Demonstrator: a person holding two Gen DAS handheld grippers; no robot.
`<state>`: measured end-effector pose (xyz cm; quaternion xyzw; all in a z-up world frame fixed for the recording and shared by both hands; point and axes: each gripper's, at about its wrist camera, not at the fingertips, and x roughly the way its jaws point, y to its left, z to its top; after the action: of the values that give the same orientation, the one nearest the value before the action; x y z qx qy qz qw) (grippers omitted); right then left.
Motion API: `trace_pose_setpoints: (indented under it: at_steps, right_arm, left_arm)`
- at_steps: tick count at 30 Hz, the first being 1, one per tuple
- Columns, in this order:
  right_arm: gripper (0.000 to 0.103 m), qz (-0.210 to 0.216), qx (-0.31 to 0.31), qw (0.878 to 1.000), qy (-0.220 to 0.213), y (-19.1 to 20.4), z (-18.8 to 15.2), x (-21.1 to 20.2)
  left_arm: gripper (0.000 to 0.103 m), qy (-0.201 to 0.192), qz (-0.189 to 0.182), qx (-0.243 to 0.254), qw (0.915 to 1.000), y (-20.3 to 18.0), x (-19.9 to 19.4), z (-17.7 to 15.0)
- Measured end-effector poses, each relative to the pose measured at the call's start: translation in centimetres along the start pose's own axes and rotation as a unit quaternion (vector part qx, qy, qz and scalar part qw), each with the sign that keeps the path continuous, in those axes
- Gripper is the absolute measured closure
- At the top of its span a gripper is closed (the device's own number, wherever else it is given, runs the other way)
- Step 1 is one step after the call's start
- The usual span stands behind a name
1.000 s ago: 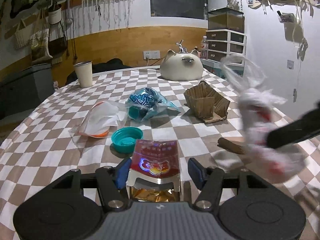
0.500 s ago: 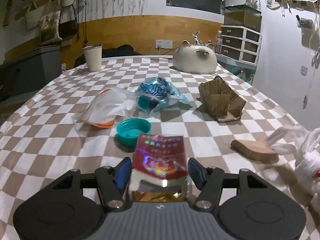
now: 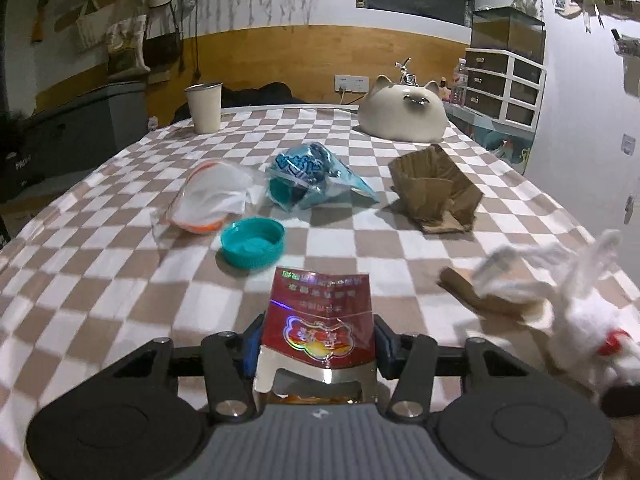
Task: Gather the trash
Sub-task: 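Lift the red snack box with the left tool while the right tool carries the white bag toward the wastebasket, then carry the red snack box and white bag with both tools toward the wastebasket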
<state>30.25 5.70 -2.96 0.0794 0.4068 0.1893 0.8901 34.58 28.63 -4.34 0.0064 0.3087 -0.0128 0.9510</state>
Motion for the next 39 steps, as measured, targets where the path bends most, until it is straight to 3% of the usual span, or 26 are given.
trace_pose_setpoints:
  at_steps: [2,5,21,30,39]
  right_arm:
    - [0.071,0.007,0.000,1.000,-0.001,-0.1,-0.1,-0.1]
    - [0.073,0.010,-0.007,1.000,-0.008,-0.1,-0.3,-0.5]
    - [0.074,-0.027,-0.053,0.995,-0.078,-1.0,-2.5,-5.9]
    - [0.074,-0.051,-0.060,0.992,-0.101,-3.2,-4.5,-9.4]
    - [0.074,-0.073,-0.055,0.989,-0.120,-6.9,-6.4,-13.1]
  left_arm:
    - [0.050,0.000,0.004,-0.006,1.0000,-0.4,-1.1,-0.7]
    - [0.050,-0.003,0.010,-0.016,0.9998,-0.9,-3.0,-1.6]
    - [0.050,-0.026,0.001,-0.021,0.9994,-6.3,-12.6,-3.2]
    - [0.050,-0.049,0.003,-0.029,0.9984,-10.1,-15.5,-4.4]
    - [0.050,-0.050,-0.009,-0.023,0.9984,-15.0,-15.9,-5.1]
